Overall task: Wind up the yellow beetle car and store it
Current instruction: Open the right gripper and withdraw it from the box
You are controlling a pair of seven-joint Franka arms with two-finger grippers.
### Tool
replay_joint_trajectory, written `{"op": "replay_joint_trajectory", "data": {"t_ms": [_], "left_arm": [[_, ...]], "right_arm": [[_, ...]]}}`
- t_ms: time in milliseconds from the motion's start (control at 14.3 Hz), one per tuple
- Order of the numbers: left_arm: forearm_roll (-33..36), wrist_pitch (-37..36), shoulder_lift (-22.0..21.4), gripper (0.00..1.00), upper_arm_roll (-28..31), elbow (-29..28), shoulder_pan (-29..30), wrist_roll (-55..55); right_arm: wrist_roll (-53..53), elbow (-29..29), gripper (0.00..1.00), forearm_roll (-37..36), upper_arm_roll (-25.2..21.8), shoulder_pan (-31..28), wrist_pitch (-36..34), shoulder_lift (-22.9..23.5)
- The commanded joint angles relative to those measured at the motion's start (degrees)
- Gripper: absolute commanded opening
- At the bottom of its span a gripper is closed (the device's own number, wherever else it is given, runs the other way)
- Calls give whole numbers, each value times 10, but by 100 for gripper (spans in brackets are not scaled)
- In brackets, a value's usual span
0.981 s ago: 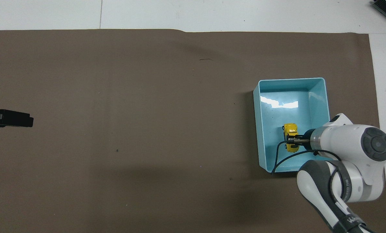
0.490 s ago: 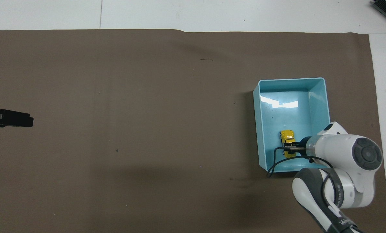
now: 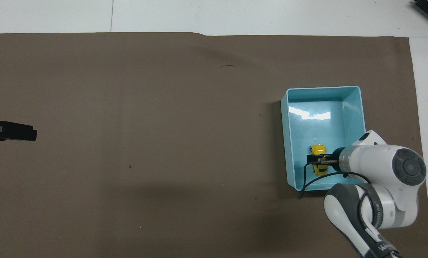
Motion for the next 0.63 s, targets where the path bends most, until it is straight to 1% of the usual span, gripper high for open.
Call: {"op": "replay_joint_trajectory", "data": {"t_ms": [0, 140, 210, 280, 420, 561], "left_arm": [[-1, -12, -3, 100, -4, 6, 9, 4], [-1, -11, -3, 100, -4, 6, 9, 4], [-1, -12, -3, 100, -4, 6, 8, 4], [-1, -12, -3, 100, -4, 6, 8, 4], [-1, -11, -3, 100, -4, 6, 9, 4], [-1, -12, -3, 100, -4, 6, 9, 4]], "right_arm": [[-24, 69, 100, 8, 2, -18, -74, 1], [-26, 124, 100, 3, 2, -38, -122, 14], [-26, 159, 100, -5, 1, -49, -157, 25], [-25, 209, 100, -22, 1, -55, -205, 40], [-21, 289, 100, -47, 1, -63, -266, 65], [-16, 330, 100, -49, 1, -71, -299, 66]]}}
